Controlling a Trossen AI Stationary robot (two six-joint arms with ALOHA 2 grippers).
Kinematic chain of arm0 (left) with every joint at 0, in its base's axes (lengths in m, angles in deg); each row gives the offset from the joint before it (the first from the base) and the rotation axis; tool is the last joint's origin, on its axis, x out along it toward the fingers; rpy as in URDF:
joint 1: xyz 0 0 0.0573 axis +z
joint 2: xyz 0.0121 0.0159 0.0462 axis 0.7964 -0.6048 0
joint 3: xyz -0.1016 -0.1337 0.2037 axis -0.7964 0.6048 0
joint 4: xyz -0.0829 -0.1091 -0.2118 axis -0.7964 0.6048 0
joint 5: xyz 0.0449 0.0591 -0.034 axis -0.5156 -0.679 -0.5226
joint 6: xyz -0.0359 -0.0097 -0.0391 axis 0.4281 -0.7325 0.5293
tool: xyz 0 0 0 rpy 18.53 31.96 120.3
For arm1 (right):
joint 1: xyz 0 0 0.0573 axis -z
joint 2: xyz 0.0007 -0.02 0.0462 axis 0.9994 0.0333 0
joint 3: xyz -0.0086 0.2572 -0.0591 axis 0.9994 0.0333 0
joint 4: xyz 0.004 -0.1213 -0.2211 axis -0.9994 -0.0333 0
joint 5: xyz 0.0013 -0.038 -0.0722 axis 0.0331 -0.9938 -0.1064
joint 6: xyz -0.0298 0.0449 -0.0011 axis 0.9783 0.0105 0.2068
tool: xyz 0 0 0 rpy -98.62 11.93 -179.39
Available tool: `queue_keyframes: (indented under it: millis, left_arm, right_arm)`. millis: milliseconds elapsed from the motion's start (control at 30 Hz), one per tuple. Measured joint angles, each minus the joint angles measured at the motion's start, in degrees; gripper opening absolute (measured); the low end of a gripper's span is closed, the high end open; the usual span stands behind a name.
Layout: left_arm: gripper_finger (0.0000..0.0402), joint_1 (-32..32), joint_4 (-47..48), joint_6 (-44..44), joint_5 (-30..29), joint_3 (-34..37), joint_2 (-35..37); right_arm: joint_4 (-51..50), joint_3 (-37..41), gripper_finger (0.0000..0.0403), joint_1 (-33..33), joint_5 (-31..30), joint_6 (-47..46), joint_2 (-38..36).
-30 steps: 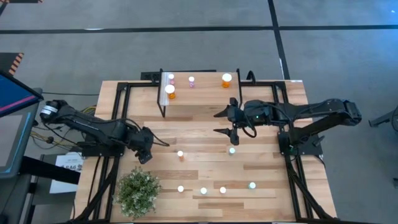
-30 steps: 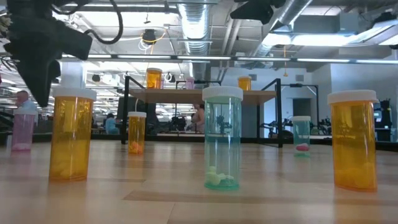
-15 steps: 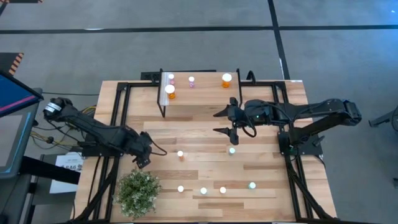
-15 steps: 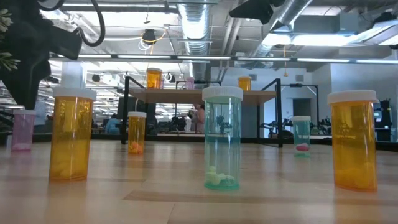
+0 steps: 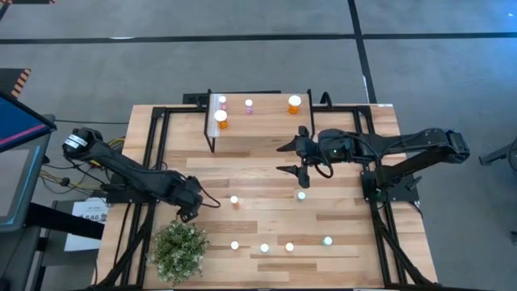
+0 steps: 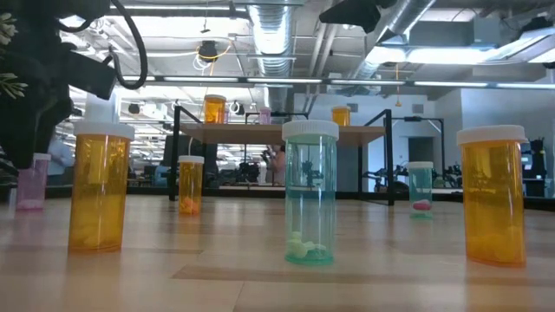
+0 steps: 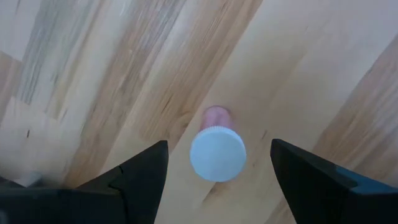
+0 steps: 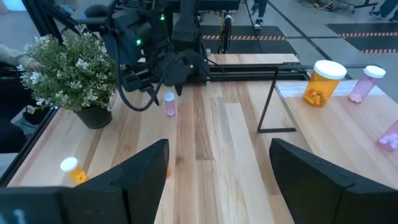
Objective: Pick and place medicine bottles onto shelf by color
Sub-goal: Put the small pink pill bottle on the shelf
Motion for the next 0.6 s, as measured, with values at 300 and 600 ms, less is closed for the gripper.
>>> queue_keyframes:
  millis: [300,600]
  left_arm:
    - [0.0201,0.0,-0.2,-0.1,0.7,0.0,0.1]
    - [0.0137,0.0,-0.3,-2.4,1.9,0.0,0.7]
  right_arm:
    - [0.4,0.0,0.0302,0.0,0.0,-0.5,0.0]
    - [1.6,0.0,0.0302,0.0,0.0,-1.4,0.0]
